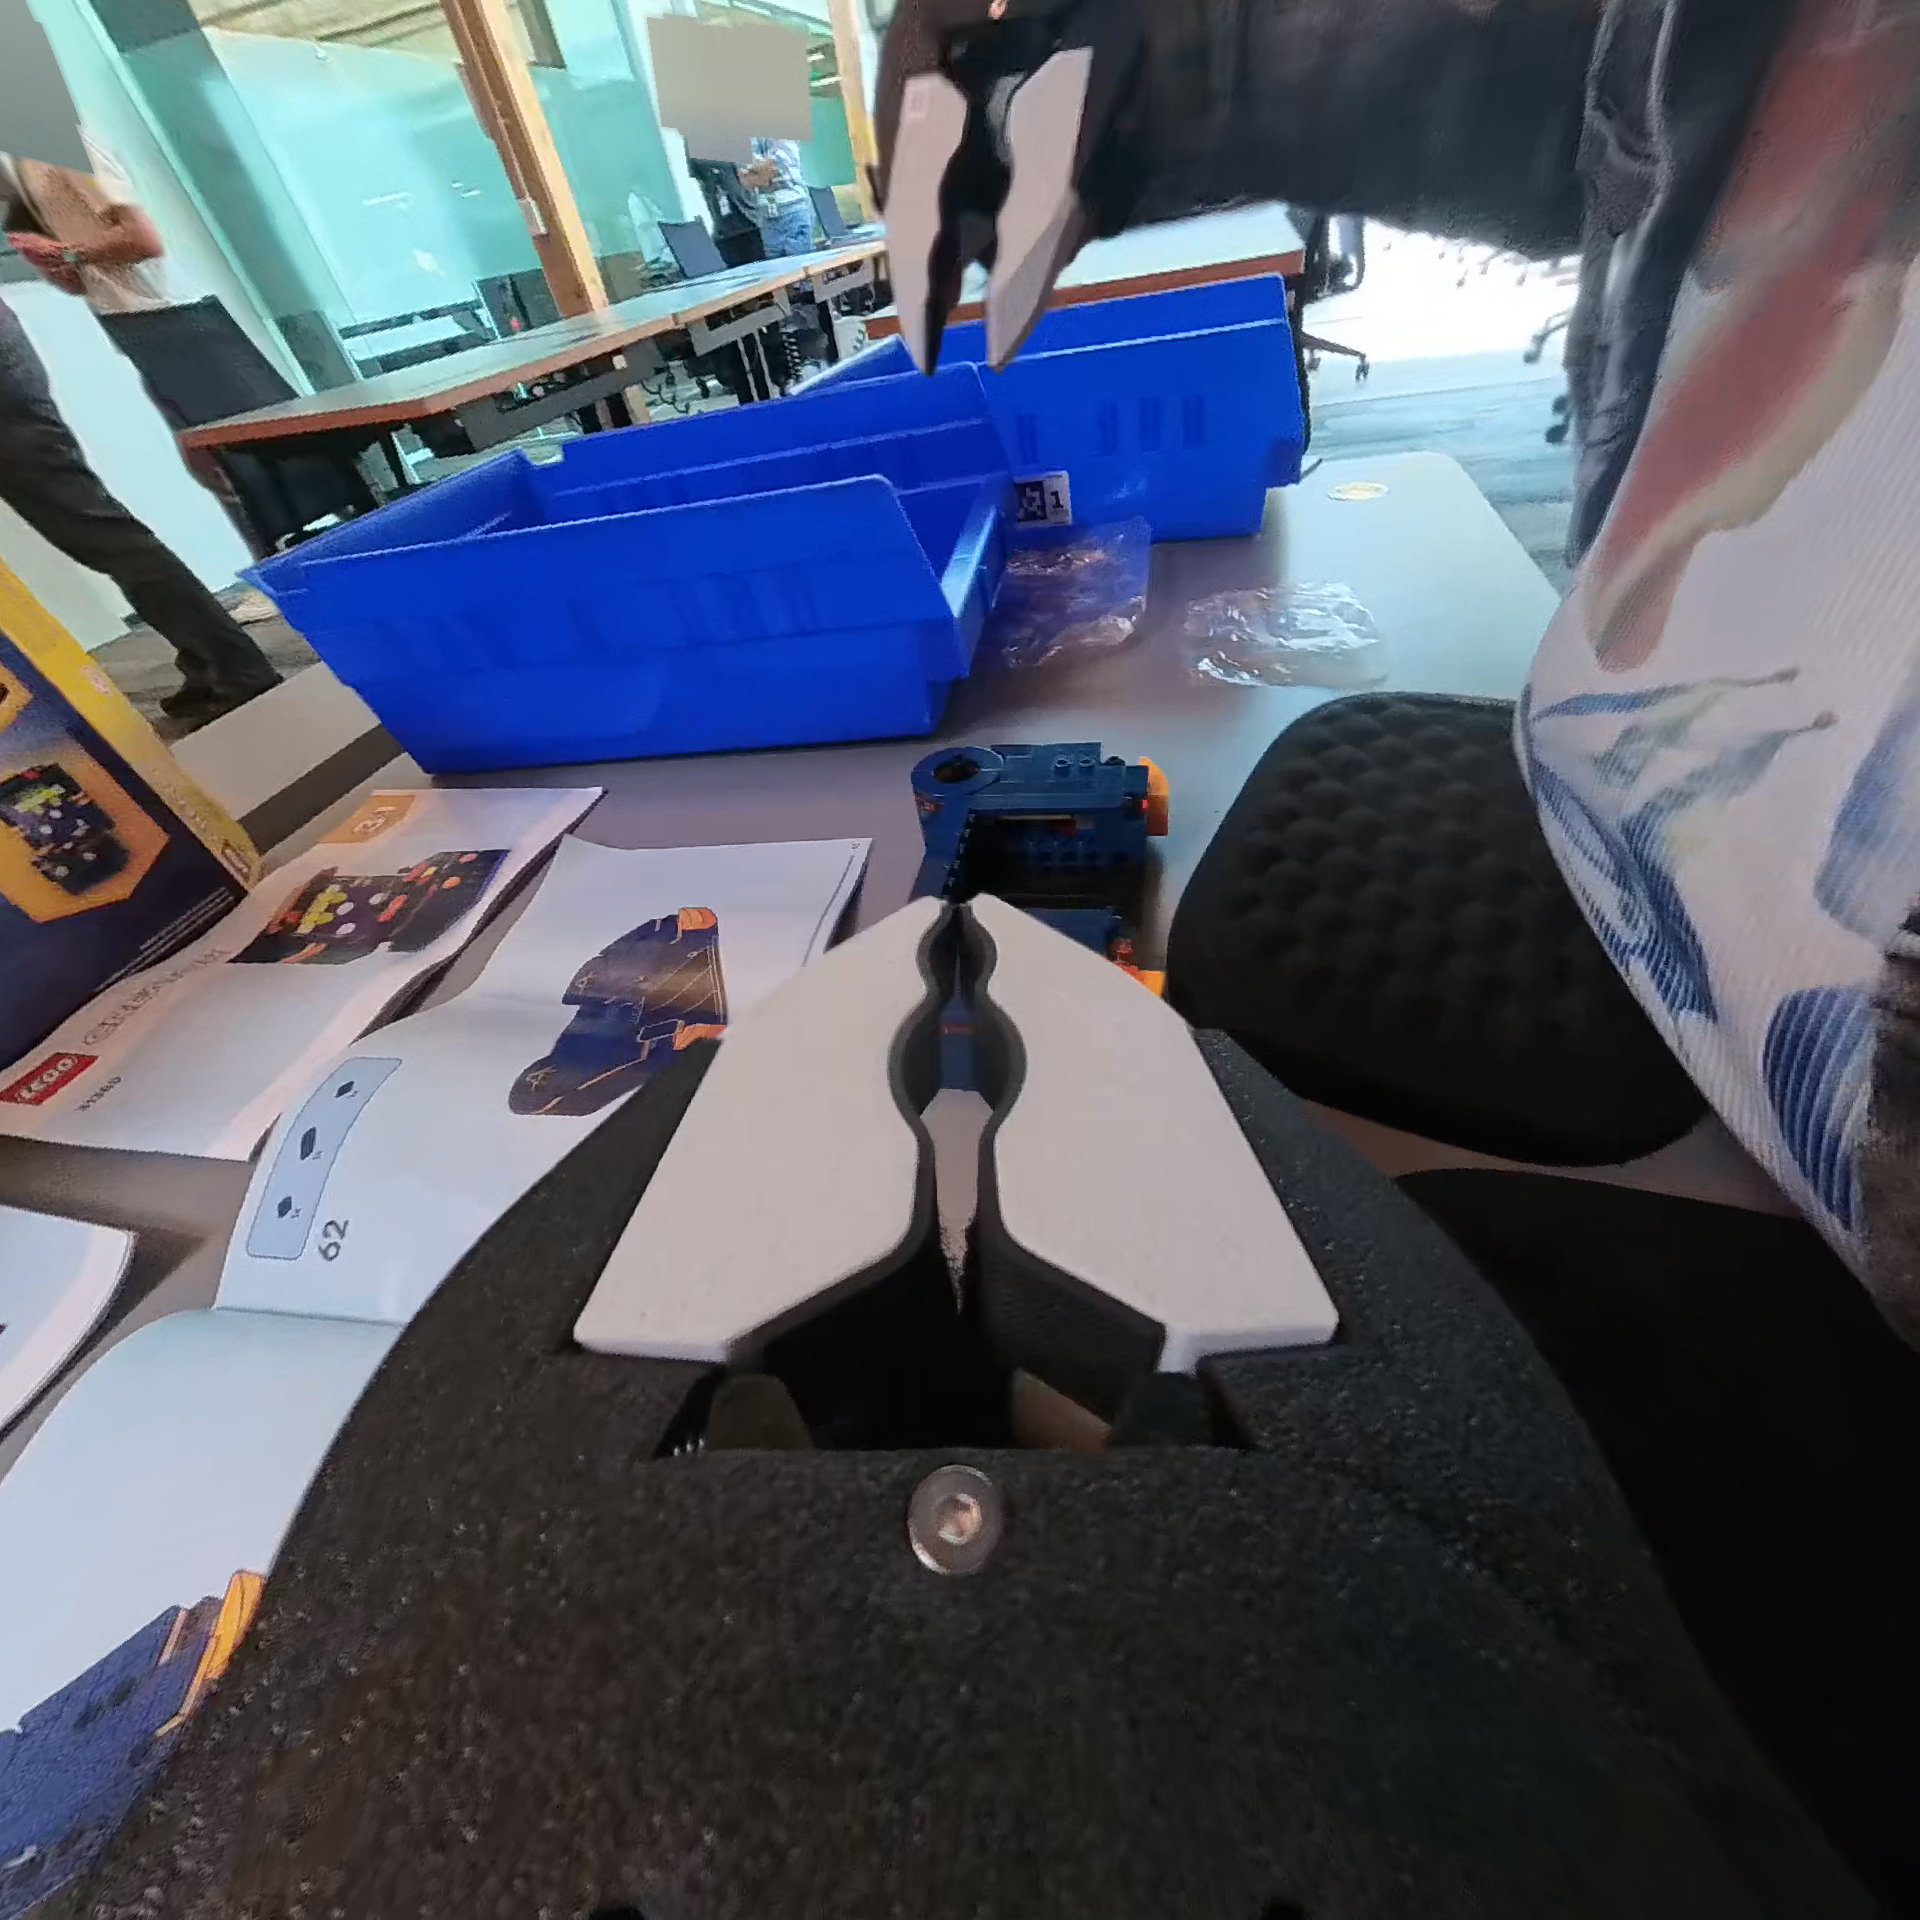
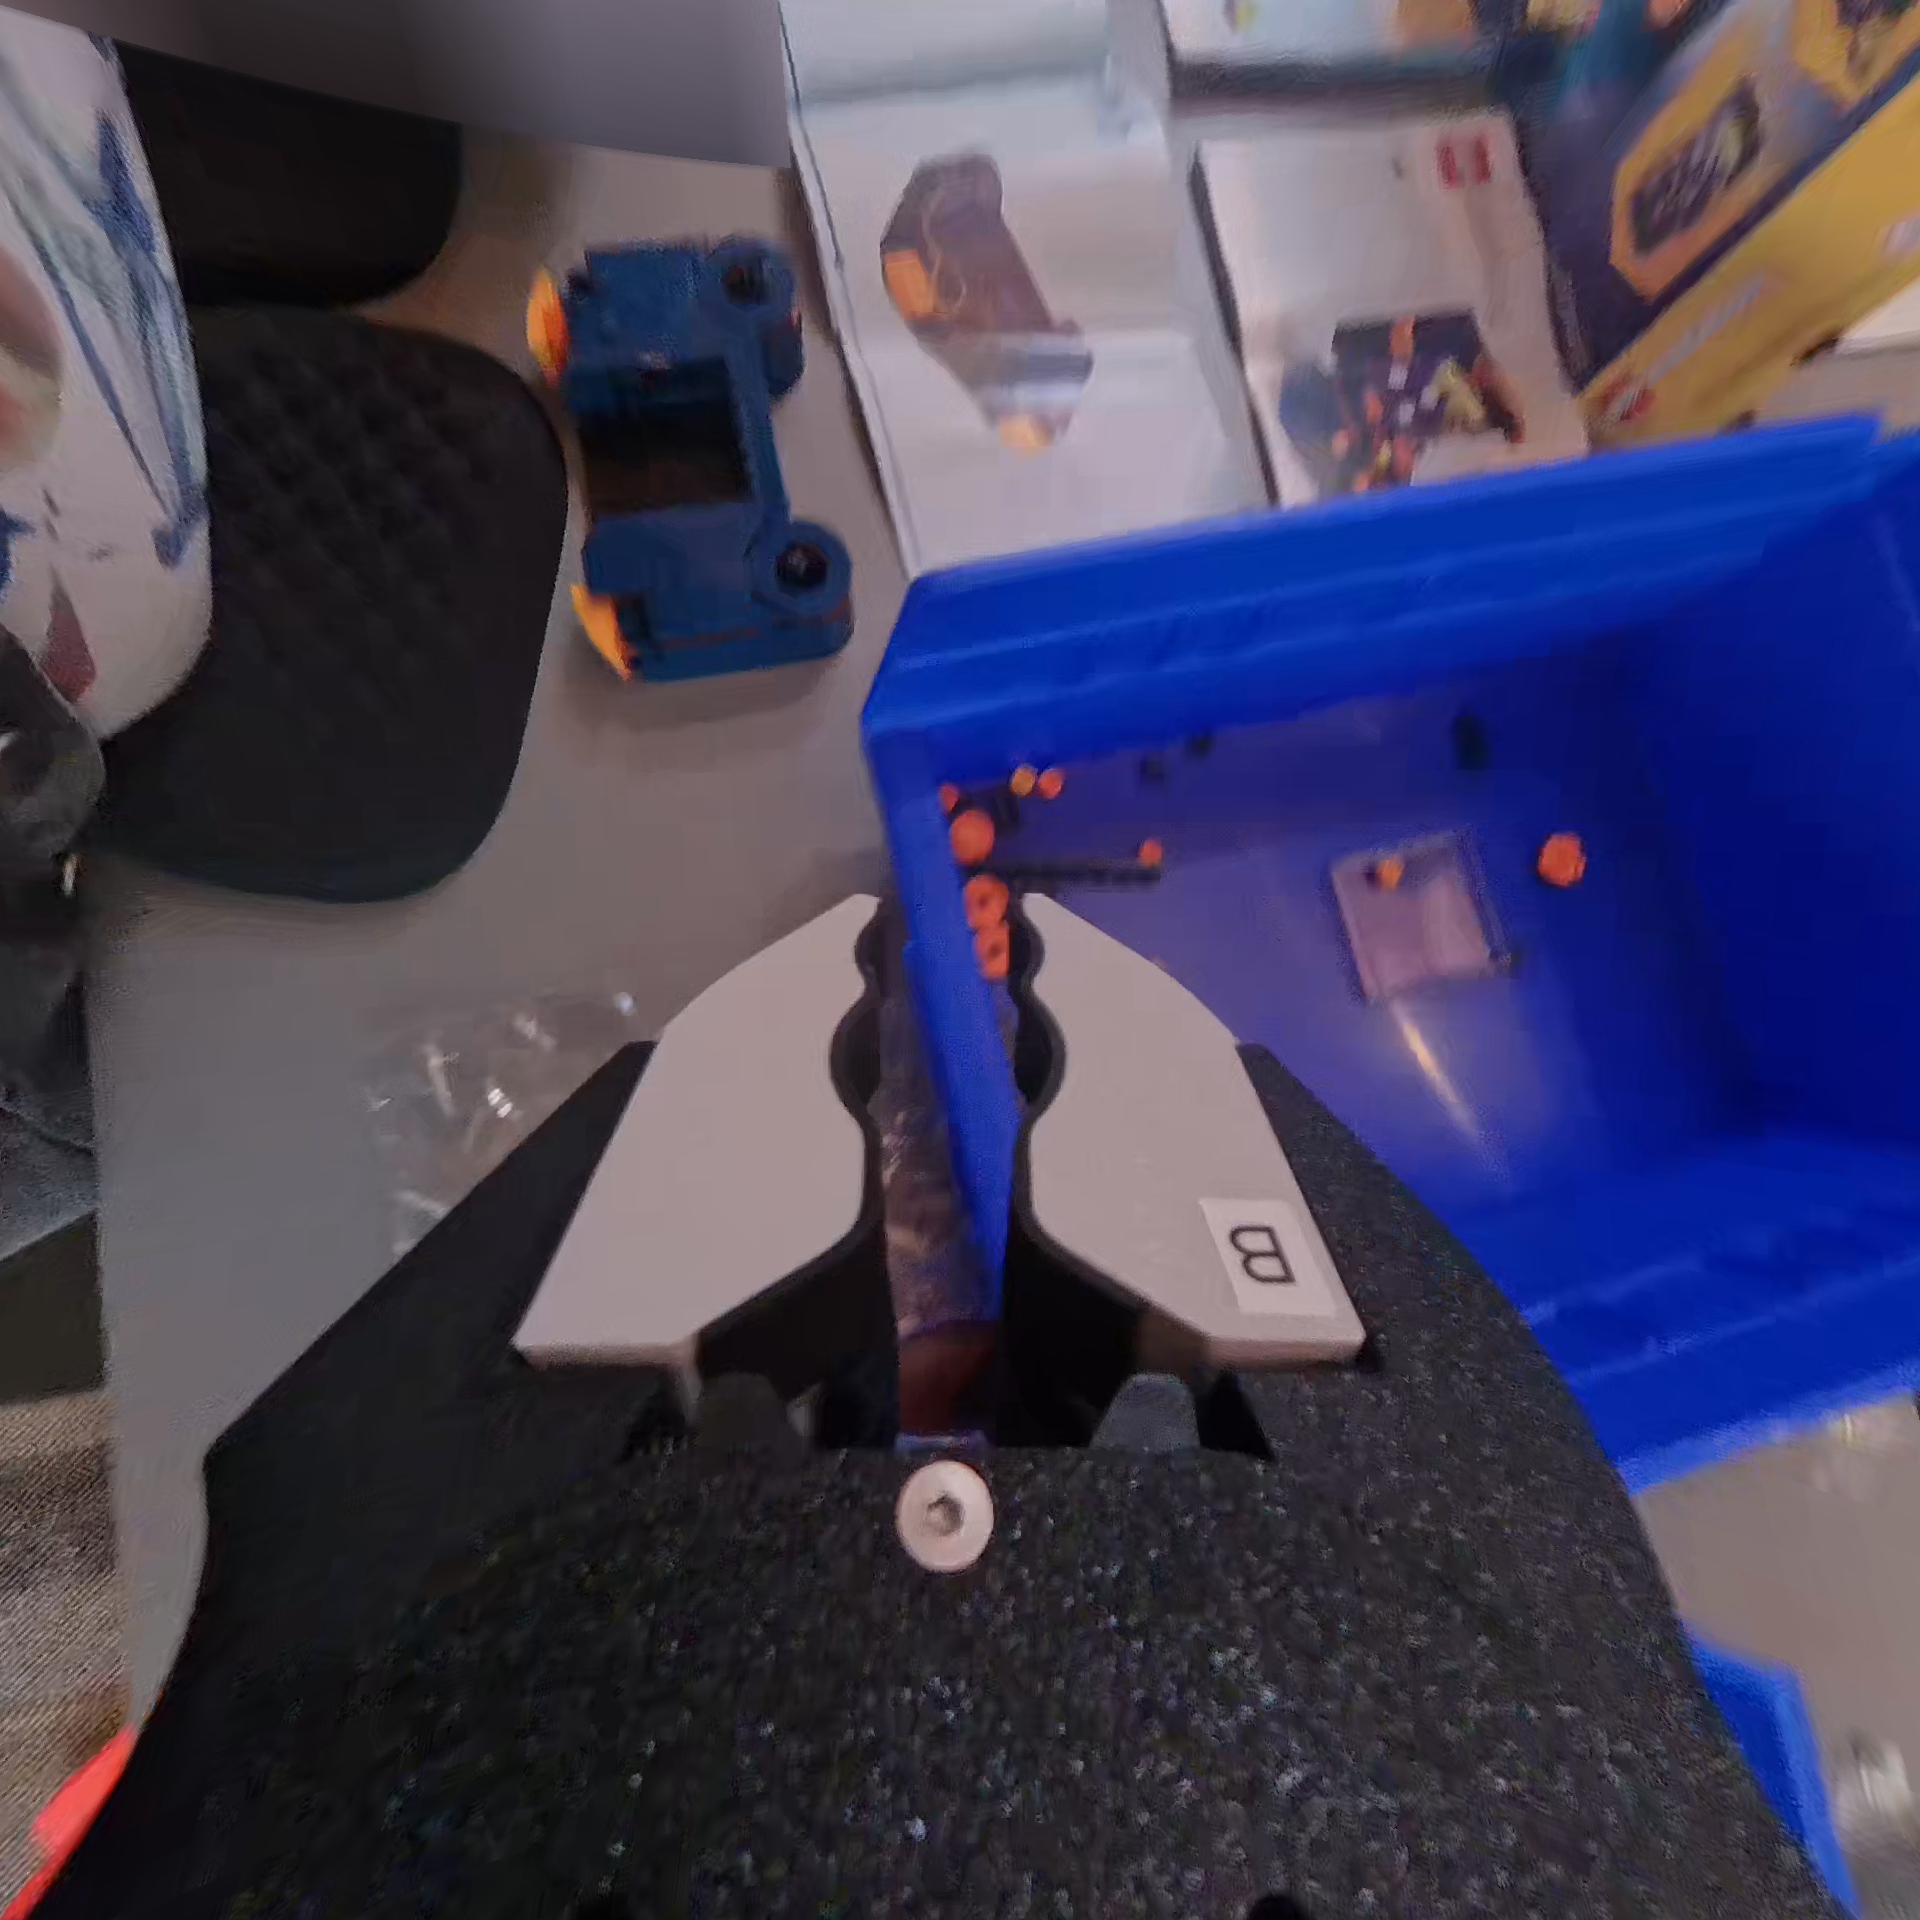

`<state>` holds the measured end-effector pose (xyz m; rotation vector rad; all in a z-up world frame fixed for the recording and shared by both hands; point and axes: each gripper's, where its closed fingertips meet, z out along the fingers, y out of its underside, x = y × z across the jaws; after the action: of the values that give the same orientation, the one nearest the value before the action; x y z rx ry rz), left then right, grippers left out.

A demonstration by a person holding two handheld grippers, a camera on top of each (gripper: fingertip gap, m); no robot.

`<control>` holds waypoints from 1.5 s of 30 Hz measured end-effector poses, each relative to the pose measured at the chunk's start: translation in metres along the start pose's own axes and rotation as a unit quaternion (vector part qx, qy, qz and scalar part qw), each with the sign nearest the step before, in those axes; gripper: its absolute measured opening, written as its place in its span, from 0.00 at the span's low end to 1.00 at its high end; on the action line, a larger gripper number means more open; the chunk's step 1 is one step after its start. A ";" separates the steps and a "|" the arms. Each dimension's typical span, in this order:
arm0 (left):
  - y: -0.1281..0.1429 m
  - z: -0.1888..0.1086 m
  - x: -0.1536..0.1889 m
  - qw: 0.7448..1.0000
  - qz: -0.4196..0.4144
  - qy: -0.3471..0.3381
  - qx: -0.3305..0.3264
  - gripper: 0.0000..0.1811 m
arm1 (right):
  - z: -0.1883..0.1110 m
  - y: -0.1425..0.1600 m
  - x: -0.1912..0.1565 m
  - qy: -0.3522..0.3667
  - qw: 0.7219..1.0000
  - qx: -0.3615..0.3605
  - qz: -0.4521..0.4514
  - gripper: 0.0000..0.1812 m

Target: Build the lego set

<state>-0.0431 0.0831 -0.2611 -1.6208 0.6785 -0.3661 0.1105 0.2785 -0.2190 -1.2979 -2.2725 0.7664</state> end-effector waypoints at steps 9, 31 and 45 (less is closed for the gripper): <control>-0.001 -0.002 -0.008 1.000 -0.023 -0.020 0.008 0.00 | 0.101 0.023 0.019 -0.163 0.980 -0.111 0.005 0.06; -0.003 -0.004 -0.010 0.999 -0.024 -0.023 0.019 0.02 | 0.112 0.032 0.027 -0.109 0.981 -0.144 -0.065 0.00; -0.006 -0.003 -0.001 0.999 0.039 -0.026 0.026 0.03 | 0.112 0.040 0.024 -0.115 0.973 -0.161 -0.118 0.08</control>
<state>-0.0445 0.0816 -0.2549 -1.5457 0.6846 -0.2819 0.0586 0.2870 -0.3283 -1.0836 -2.7670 0.4991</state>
